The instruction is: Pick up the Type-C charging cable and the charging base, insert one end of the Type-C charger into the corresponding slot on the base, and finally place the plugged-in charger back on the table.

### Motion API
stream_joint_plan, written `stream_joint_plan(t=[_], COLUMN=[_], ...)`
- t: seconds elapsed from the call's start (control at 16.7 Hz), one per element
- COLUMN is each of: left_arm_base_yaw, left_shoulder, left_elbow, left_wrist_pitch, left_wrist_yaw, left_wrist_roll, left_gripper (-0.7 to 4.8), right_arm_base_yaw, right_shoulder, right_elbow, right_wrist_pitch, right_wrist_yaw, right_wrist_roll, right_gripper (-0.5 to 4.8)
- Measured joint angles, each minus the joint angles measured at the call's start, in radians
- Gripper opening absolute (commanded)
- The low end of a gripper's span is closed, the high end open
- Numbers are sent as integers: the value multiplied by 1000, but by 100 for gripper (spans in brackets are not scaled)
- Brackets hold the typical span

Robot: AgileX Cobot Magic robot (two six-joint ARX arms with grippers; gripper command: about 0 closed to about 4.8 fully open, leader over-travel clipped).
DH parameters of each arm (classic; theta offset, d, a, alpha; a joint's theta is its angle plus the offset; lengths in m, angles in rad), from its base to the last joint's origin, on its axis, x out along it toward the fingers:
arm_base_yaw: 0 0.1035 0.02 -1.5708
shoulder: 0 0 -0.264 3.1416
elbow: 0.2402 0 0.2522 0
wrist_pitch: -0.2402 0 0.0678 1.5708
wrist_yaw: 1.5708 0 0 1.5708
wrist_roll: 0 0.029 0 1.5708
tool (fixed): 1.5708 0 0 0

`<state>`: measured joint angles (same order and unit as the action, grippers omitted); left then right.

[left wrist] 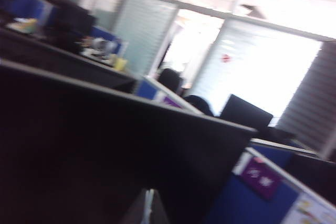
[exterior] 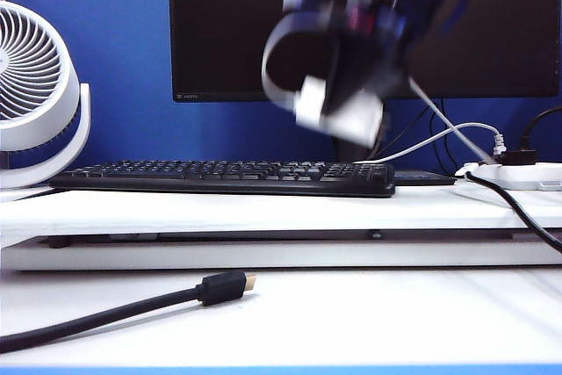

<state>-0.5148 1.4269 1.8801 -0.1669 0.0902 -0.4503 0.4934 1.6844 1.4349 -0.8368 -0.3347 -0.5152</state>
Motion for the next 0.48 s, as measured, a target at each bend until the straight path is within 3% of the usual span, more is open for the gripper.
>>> stream_joint_plan(t=[0.12,0.24,0.3,0.42,0.48], left_arm_base_yaw=[1,0,0,0,0], left_shoulder=[-14,-19,-19,-20,-23], left_elbow=[0,0,-1,-1,-1], left_wrist_pitch=[-53,-102,-117,-152,-167], left_wrist_yaw=[-44,-50,-51,-54,-58], left_wrist_roll=[23,49,64,100,113], left_gripper=[-6,-6,-6,-6,-6], right_arm_base_yaw=[18,34,42,56,59], right_shoulder=[54,98,111,128,126], right_elbow=[-1,0,-1,-1,0], right_wrist_pitch=[1,12,13,14,19], right_wrist_yaw=[27,29,31,46,47], right_wrist_roll=[-2,-2,-2,-2,-2], right_gripper=[3,85,187,253,253])
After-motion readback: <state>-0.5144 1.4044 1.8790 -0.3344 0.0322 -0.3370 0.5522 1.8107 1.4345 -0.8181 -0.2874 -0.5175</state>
